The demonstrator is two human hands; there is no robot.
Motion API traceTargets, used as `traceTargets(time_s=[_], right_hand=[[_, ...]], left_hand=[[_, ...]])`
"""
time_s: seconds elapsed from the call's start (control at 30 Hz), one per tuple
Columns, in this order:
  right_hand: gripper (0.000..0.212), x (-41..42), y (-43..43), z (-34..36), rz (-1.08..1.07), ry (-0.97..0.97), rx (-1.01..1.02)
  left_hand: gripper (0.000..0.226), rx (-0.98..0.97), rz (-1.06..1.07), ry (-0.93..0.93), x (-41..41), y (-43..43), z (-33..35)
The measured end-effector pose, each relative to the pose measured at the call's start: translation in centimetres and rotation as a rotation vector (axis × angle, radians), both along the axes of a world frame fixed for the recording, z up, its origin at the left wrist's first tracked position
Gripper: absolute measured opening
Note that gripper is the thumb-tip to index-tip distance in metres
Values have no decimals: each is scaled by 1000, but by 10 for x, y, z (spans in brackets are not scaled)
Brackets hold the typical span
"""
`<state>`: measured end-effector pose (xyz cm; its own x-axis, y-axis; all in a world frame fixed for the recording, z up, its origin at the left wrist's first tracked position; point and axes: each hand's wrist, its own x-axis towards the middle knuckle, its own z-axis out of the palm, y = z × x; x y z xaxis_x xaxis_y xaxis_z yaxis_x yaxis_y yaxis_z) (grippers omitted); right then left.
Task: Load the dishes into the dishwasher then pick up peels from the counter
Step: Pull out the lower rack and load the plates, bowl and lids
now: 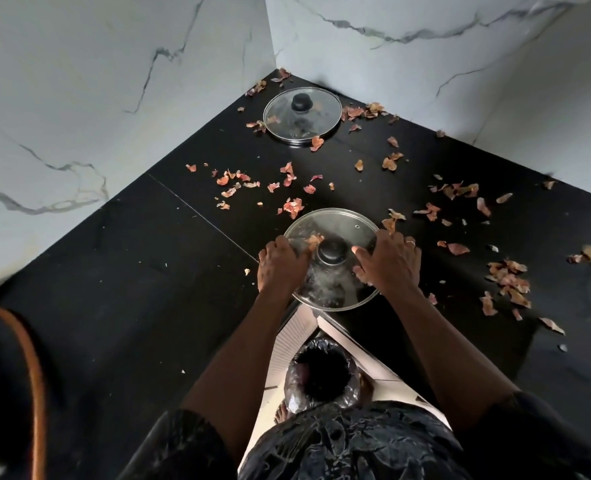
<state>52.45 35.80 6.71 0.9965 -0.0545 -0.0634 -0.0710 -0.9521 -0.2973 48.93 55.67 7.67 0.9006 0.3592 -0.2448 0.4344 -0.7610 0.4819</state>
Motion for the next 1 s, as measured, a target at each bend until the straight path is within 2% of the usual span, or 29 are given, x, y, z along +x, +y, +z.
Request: traceTargets(time_s=[0.23,0.53,0.67,1.0], right_hand=[[66,8,-3,2,-22,69,99],[78,5,-17,6,-55,82,257],[75,3,-20,14,-92,75,405],[65,-51,-13,20,-324,-58,540]], left_hand=[[75,-65,69,65,13,0,2],[69,-104,125,-51,10,-7,2],[68,-158,118,-82,14,-8,3],[66,-264,-96,-107,14,8,5]])
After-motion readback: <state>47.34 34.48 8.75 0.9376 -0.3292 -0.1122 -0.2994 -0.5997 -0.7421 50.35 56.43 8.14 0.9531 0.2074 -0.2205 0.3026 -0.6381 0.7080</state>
